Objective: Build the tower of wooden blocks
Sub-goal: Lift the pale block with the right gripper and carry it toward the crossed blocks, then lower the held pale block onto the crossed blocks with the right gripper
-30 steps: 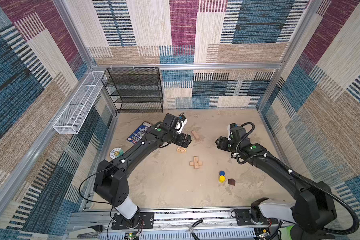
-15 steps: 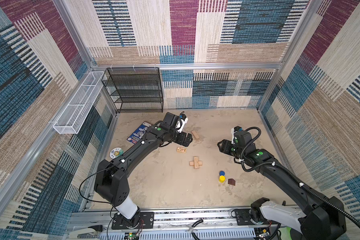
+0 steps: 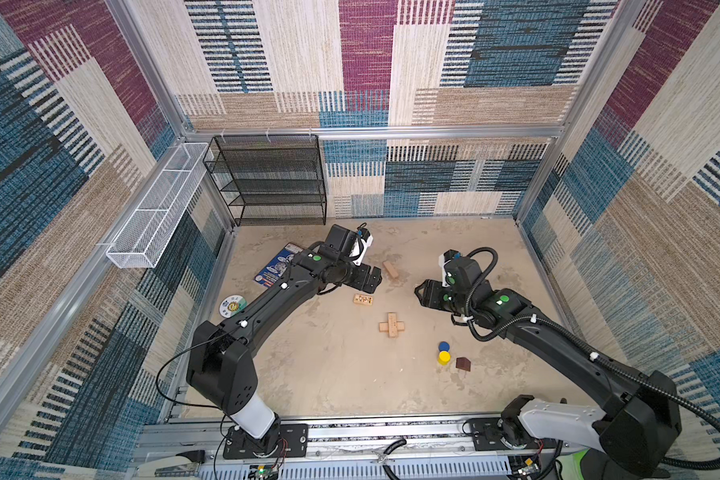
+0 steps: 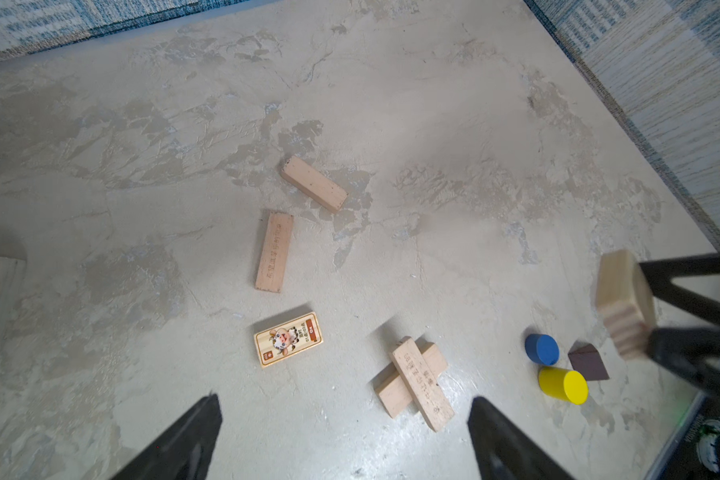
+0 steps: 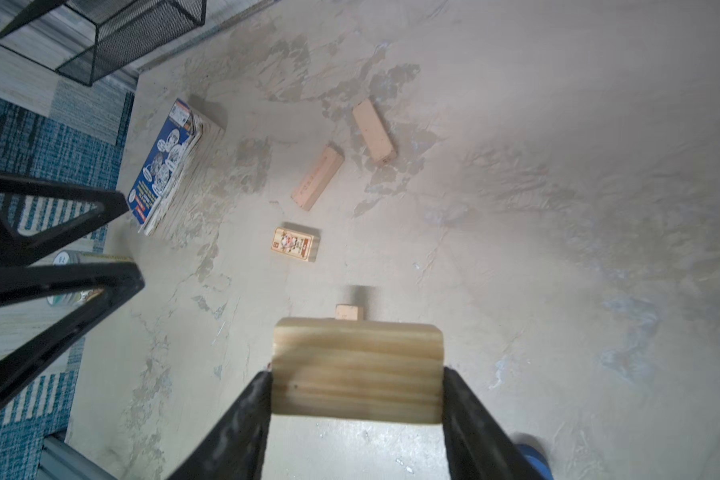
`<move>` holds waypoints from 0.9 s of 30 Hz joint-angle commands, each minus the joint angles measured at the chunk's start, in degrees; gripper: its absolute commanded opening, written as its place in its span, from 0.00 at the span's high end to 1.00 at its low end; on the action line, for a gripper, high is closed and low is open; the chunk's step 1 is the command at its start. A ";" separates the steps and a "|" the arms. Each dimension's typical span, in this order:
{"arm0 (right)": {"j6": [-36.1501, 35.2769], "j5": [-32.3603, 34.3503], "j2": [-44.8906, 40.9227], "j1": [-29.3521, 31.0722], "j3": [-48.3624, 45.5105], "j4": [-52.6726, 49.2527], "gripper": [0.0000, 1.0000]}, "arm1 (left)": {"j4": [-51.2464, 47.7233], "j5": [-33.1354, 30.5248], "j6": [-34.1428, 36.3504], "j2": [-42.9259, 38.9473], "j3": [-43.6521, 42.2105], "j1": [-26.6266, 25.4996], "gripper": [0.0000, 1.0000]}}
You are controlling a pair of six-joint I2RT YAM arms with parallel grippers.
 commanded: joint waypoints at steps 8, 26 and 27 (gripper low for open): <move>6.84 10.37 6.31 9.66 1.16 1.55 1.00 | -5.77 -1.17 0.05 -6.25 -6.11 -0.94 0.03; 9.35 19.50 22.77 17.31 5.41 2.51 0.99 | -4.70 -13.45 3.06 -14.00 -12.13 -0.86 0.03; 9.28 19.34 23.42 17.27 5.59 2.37 0.99 | -4.65 -13.72 3.16 -14.30 -12.15 -0.86 0.03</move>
